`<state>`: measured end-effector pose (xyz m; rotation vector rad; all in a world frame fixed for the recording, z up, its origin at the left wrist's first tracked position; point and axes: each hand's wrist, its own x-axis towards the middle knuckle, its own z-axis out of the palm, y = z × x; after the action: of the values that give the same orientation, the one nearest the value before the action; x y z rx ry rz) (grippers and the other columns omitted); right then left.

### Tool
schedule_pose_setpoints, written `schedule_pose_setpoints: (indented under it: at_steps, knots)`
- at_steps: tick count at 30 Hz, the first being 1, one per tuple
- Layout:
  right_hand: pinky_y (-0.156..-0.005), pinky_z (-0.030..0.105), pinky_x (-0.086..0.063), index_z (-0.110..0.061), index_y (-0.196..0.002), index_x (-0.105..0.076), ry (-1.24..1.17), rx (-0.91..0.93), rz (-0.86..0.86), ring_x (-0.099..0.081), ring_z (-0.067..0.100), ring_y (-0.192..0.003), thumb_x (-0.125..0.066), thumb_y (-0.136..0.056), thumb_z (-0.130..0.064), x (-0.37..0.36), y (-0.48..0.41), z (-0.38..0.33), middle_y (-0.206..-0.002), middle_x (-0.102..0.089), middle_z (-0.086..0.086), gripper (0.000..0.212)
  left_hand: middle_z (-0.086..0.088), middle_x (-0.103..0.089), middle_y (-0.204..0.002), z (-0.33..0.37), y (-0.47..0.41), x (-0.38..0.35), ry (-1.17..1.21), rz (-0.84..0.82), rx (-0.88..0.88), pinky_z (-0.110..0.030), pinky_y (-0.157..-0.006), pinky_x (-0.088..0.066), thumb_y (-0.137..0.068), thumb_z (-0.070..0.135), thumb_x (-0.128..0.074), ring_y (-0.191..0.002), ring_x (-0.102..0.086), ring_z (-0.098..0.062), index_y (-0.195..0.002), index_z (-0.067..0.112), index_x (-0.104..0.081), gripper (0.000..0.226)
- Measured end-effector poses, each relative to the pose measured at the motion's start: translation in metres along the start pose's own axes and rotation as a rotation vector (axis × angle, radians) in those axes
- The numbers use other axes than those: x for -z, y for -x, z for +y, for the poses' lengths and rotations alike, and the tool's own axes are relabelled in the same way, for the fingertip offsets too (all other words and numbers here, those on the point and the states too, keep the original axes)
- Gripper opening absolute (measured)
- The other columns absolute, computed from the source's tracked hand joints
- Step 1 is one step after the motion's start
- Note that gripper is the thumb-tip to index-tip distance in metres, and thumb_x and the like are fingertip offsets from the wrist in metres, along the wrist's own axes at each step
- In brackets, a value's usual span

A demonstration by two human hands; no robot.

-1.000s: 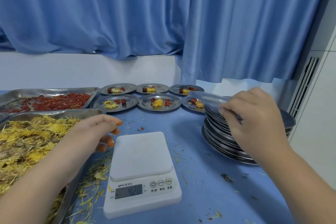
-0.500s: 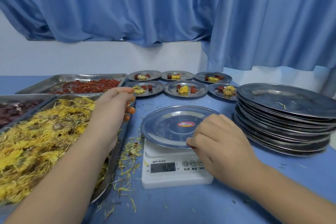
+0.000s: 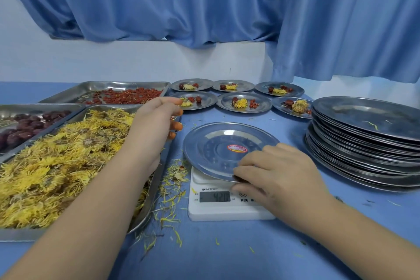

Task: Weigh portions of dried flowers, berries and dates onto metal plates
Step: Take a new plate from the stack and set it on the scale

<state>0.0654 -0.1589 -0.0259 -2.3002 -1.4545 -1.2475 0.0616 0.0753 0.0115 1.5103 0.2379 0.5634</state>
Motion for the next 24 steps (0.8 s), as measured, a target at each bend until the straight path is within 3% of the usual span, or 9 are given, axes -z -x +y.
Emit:
schedule_pose_setpoints:
  at_steps: [5, 10, 14, 19, 24]
  knots:
    - [-0.057, 0.033, -0.048, -0.021, -0.074, -0.073, -0.031, -0.045, -0.096, -0.06, 0.021, -0.065, -0.075, -0.076, -0.037, 0.015, 0.003, 0.004, -0.082, -0.067, -0.006, 0.016, 0.001, -0.068, -0.089, 0.001, 0.001, 0.0, -0.009, -0.003, 0.005, -0.026, -0.056, -0.044, -0.088, 0.013, -0.056, -0.057, -0.056, -0.009, -0.098, 0.022, -0.07, 0.02]
    - [-0.04, 0.023, -0.039, -0.025, -0.063, -0.07, 0.012, -0.11, -0.178, -0.051, 0.02, -0.043, -0.068, -0.077, -0.034, 0.015, 0.002, -0.005, -0.071, -0.064, -0.009, 0.017, 0.001, -0.068, -0.088, 0.0, 0.002, -0.002, -0.026, -0.014, 0.002, -0.026, -0.056, -0.044, -0.087, 0.014, -0.056, -0.058, -0.057, -0.009, -0.097, 0.023, -0.07, 0.019]
    - [-0.042, 0.03, -0.046, -0.022, -0.07, -0.071, -0.054, -0.083, -0.193, -0.056, 0.022, -0.049, -0.065, -0.084, -0.031, 0.011, -0.001, -0.01, -0.077, -0.066, -0.007, 0.018, 0.003, -0.068, -0.087, 0.001, 0.002, -0.002, -0.021, -0.006, 0.0, -0.025, -0.056, -0.044, -0.089, 0.014, -0.055, -0.057, -0.057, -0.008, -0.095, 0.024, -0.07, 0.02]
    - [-0.051, 0.029, -0.048, -0.028, -0.078, -0.07, -0.237, -0.094, -0.332, -0.056, 0.008, -0.06, -0.05, -0.09, -0.047, 0.032, 0.007, 0.01, -0.07, -0.059, -0.011, 0.031, 0.003, -0.067, -0.084, 0.001, 0.002, 0.0, -0.013, 0.001, 0.004, -0.026, -0.056, -0.044, -0.086, 0.014, -0.056, -0.058, -0.057, -0.009, -0.092, 0.024, -0.071, 0.019]
    - [-0.065, 0.027, -0.047, -0.039, -0.098, -0.061, -0.253, -0.223, -0.672, -0.049, -0.002, -0.065, -0.028, -0.076, -0.077, 0.045, 0.012, 0.031, -0.07, -0.058, -0.017, 0.055, 0.003, -0.068, -0.086, 0.001, 0.003, -0.001, -0.023, 0.002, 0.009, -0.026, -0.058, -0.046, -0.081, 0.017, -0.058, -0.058, -0.059, -0.009, -0.091, 0.026, -0.072, 0.02]
